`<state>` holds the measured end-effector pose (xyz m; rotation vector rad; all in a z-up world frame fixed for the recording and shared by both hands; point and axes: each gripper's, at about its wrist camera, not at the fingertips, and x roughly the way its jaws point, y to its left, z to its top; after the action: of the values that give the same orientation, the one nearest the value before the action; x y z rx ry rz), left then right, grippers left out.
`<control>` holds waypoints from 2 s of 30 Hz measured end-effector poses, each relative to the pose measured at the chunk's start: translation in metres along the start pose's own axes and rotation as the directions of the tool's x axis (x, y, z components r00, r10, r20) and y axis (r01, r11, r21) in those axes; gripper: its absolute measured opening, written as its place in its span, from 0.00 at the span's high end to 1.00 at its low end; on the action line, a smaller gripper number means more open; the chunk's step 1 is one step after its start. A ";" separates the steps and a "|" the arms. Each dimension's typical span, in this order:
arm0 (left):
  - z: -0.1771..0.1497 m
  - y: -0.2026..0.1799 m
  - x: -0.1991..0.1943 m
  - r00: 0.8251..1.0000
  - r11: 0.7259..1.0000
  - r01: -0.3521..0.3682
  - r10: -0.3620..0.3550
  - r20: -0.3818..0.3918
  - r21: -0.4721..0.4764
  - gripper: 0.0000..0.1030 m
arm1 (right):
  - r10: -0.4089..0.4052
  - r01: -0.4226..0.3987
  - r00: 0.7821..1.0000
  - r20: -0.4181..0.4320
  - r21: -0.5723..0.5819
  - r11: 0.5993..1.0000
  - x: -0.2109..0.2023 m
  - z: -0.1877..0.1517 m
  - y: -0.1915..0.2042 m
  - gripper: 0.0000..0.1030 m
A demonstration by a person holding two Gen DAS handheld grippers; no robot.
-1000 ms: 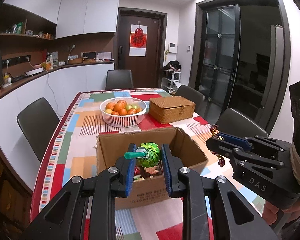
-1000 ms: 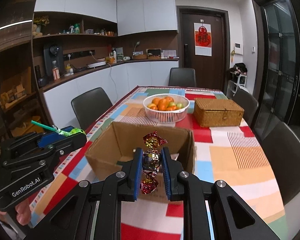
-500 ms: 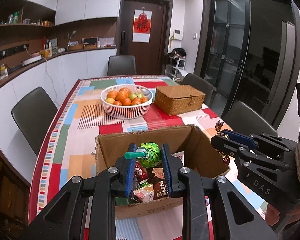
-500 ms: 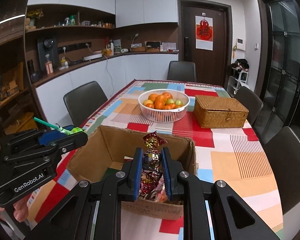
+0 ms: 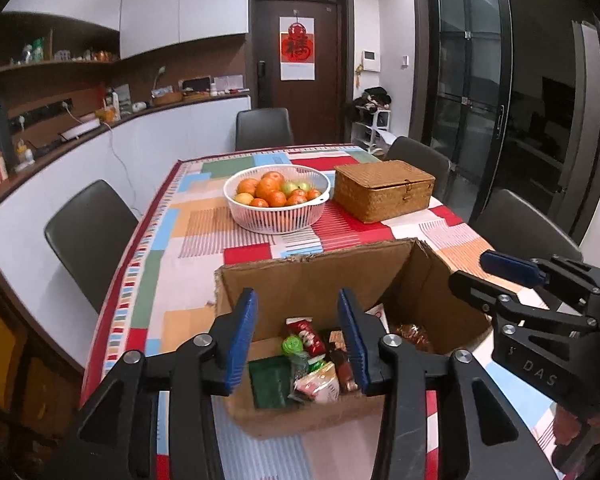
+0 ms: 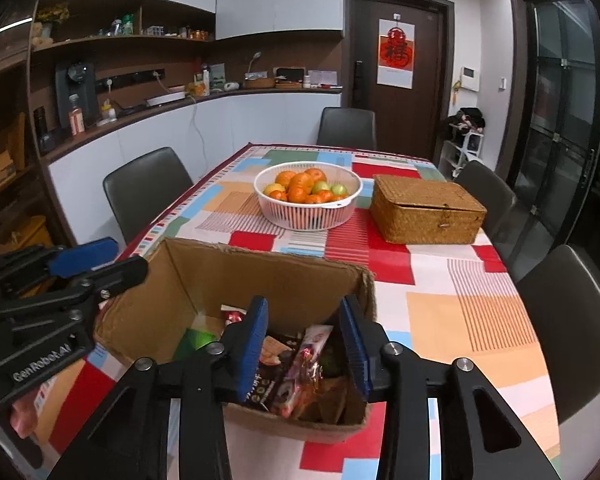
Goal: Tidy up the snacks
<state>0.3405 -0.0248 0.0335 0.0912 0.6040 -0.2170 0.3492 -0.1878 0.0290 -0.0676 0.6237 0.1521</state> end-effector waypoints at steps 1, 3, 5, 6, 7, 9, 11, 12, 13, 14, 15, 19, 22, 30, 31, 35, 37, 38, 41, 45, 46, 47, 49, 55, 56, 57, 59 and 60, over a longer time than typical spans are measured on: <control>-0.002 -0.001 -0.004 1.000 1.000 -0.008 0.008 0.006 0.003 0.57 | 0.000 0.000 1.000 0.002 0.001 1.000 -0.003 -0.002 0.000 0.61; -0.009 -0.005 -0.017 1.000 1.000 -0.019 0.018 0.018 0.014 0.50 | 0.002 -0.002 1.000 0.014 0.002 1.000 -0.015 -0.008 0.001 0.58; -0.017 -0.008 -0.031 0.999 0.999 -0.026 0.025 0.031 0.021 0.47 | 0.000 0.000 1.000 0.031 0.004 1.000 -0.027 -0.014 0.002 0.55; -0.020 -0.009 -0.037 0.999 0.999 -0.026 0.026 0.036 0.021 0.44 | -0.003 0.003 0.999 0.040 0.006 1.000 -0.035 -0.018 0.003 0.55; -0.023 -0.010 -0.044 0.999 0.999 -0.027 0.027 0.041 0.020 0.43 | -0.002 0.002 0.999 0.046 0.008 1.000 -0.041 -0.021 0.003 0.54; -0.031 -0.013 -0.058 0.998 0.999 -0.029 0.028 0.051 0.021 0.39 | -0.002 0.001 0.998 0.061 0.018 1.000 -0.057 -0.029 0.004 0.51; -0.037 -0.016 -0.072 0.998 0.999 -0.029 0.028 0.060 0.020 0.37 | -0.005 0.003 0.997 0.076 0.027 1.000 -0.071 -0.036 0.006 0.46; -0.041 -0.017 -0.079 0.997 0.999 -0.027 0.026 0.067 0.019 0.35 | -0.010 0.007 0.996 0.085 0.032 0.999 -0.080 -0.041 0.006 0.45; -0.044 -0.018 -0.086 0.997 1.000 -0.026 0.025 0.074 0.015 0.33 | -0.014 0.010 0.996 0.093 0.038 0.999 -0.087 -0.045 0.006 0.43; -0.047 -0.019 -0.093 0.996 1.000 -0.030 0.029 0.081 0.009 0.30 | -0.018 0.014 0.995 0.098 0.046 0.999 -0.095 -0.048 0.007 0.41; -0.051 -0.020 -0.100 0.996 1.000 -0.031 0.030 0.089 0.006 0.28 | -0.021 0.016 0.994 0.104 0.053 0.998 -0.102 -0.052 0.008 0.40; -0.064 -0.024 -0.123 0.993 0.999 -0.045 0.046 0.108 -0.011 0.19 | -0.034 0.026 0.992 0.119 0.063 0.998 -0.123 -0.067 0.010 0.34; -0.071 -0.029 -0.139 0.990 0.998 -0.058 0.057 0.126 0.007 0.11 | -0.036 0.028 0.992 0.117 0.070 0.997 -0.137 -0.079 0.012 0.28; -0.092 -0.036 -0.171 0.983 0.996 -0.089 0.086 0.164 0.011 0.01 | -0.037 0.028 0.994 0.106 0.085 0.996 -0.166 -0.105 0.013 0.24; -0.095 -0.036 -0.174 0.983 0.996 -0.090 0.088 0.162 0.001 0.00 | -0.044 0.035 0.993 0.109 0.086 0.996 -0.169 -0.107 0.014 0.23; -0.103 -0.034 -0.181 0.984 0.996 -0.085 0.087 0.155 -0.024 0.00 | -0.076 0.067 0.990 0.122 0.077 0.995 -0.183 -0.116 0.017 0.19; -0.106 -0.034 -0.186 0.984 0.996 -0.088 0.091 0.156 -0.025 0.00 | -0.091 0.083 0.987 0.133 0.067 0.994 -0.190 -0.118 0.020 0.18; -0.106 -0.035 -0.188 0.983 0.996 -0.091 0.093 0.157 -0.022 0.00 | -0.096 0.087 0.986 0.137 0.064 0.994 -0.193 -0.119 0.021 0.17; -0.109 -0.036 -0.195 0.981 0.995 -0.100 0.102 0.163 -0.022 0.00 | -0.100 0.092 0.983 0.151 0.060 0.994 -0.201 -0.121 0.023 0.17; -0.110 -0.037 -0.203 0.980 0.994 -0.105 0.107 0.170 -0.025 0.00 | -0.101 0.091 0.981 0.164 0.069 0.994 -0.210 -0.122 0.022 0.17; -0.111 -0.037 -0.204 0.979 0.994 -0.106 0.108 0.172 -0.025 0.00 | -0.100 0.090 0.981 0.166 0.069 0.994 -0.212 -0.123 0.022 0.17; -0.111 -0.037 -0.206 0.979 0.994 -0.104 0.107 0.174 -0.025 0.00 | -0.101 0.090 0.981 0.167 0.068 0.994 -0.213 -0.123 0.022 0.16; -0.111 -0.038 -0.208 0.978 0.994 -0.104 0.107 0.180 -0.027 0.00 | -0.104 0.094 0.980 0.168 0.067 0.993 -0.214 -0.123 0.022 0.15; -0.111 -0.038 -0.208 0.979 0.994 -0.101 0.104 0.177 -0.030 0.00 | -0.092 0.079 0.983 0.161 0.085 0.993 -0.214 -0.125 0.019 0.15; -0.112 -0.038 -0.208 0.979 0.994 -0.102 0.106 0.176 -0.031 0.00 | -0.091 0.078 0.983 0.159 0.087 0.993 -0.214 -0.125 0.018 0.15; -0.112 -0.038 -0.207 0.979 0.994 -0.102 0.106 0.174 -0.031 0.00 | -0.090 0.077 0.983 0.158 0.089 0.993 -0.214 -0.125 0.018 0.15; -0.112 -0.039 -0.207 0.979 0.994 -0.106 0.109 0.175 -0.032 0.00 | -0.093 0.080 0.983 0.158 0.086 0.993 -0.214 -0.125 0.018 0.15; -0.112 -0.038 -0.208 0.979 0.994 -0.105 0.109 0.175 -0.031 0.00 | -0.095 0.082 0.983 0.160 0.086 0.993 -0.214 -0.125 0.018 0.15</control>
<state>0.1034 -0.0091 0.0599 0.0826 0.4237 -0.1123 0.1024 -0.2096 0.0527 -0.0061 0.4614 0.0462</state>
